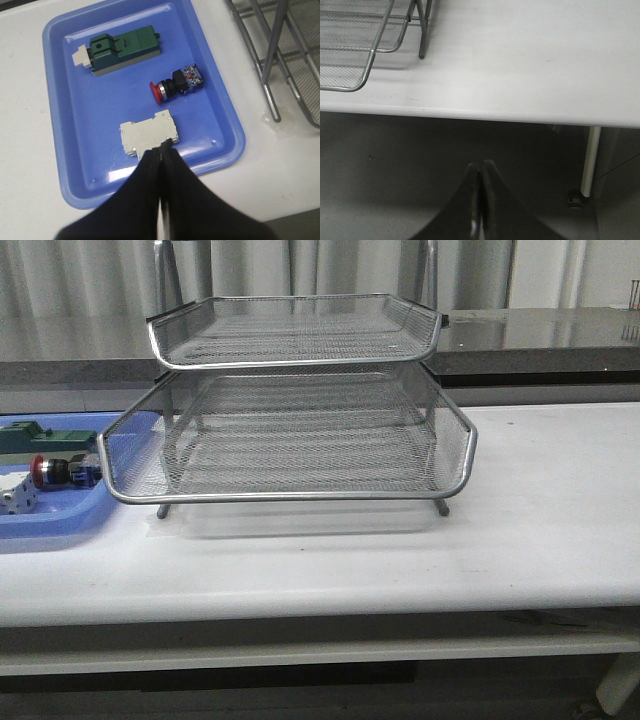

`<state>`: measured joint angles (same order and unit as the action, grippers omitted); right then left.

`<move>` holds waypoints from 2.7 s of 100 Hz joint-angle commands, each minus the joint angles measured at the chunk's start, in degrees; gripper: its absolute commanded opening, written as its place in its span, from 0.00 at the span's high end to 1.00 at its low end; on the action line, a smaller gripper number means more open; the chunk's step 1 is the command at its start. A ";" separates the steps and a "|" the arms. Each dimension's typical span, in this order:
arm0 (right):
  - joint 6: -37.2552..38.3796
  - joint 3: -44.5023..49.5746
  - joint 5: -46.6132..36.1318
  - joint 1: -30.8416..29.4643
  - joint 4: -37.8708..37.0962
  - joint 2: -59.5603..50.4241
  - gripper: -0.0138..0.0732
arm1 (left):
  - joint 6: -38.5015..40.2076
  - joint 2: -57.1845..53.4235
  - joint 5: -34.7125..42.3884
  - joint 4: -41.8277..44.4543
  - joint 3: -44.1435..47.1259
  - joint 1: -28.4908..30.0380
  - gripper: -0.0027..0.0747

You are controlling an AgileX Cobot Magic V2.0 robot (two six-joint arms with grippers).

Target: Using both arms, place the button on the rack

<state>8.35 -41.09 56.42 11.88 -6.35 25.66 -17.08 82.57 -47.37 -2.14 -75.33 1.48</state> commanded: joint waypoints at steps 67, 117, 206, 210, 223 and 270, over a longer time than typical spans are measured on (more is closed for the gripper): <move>-0.14 -1.89 -3.38 -0.19 -1.07 0.25 0.92 | -14.39 2.32 -5.40 -7.01 -5.20 0.19 0.16; -0.14 -1.89 -3.38 -0.19 -1.07 0.25 0.92 | -25.12 7.19 4.60 -8.63 -5.29 -1.87 0.15; -0.14 -1.89 -3.38 -0.19 -1.07 0.25 0.92 | -32.32 36.20 -4.08 -2.01 -32.31 -2.66 0.15; -0.14 -1.89 -3.38 -0.19 -1.07 0.25 0.92 | -32.32 36.80 -4.08 -1.88 -32.73 -2.66 0.15; -0.14 -1.89 -3.38 -0.19 -1.07 0.25 0.92 | -32.44 38.60 -3.65 -1.89 -33.19 -2.66 0.15; -0.14 -1.89 -3.28 -0.19 -1.07 0.25 0.92 | -34.06 42.62 1.28 -1.62 -33.20 -2.66 0.15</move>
<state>8.35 -41.09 56.51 11.88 -6.40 25.66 -50.57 128.10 -49.09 -3.28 -106.73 -0.88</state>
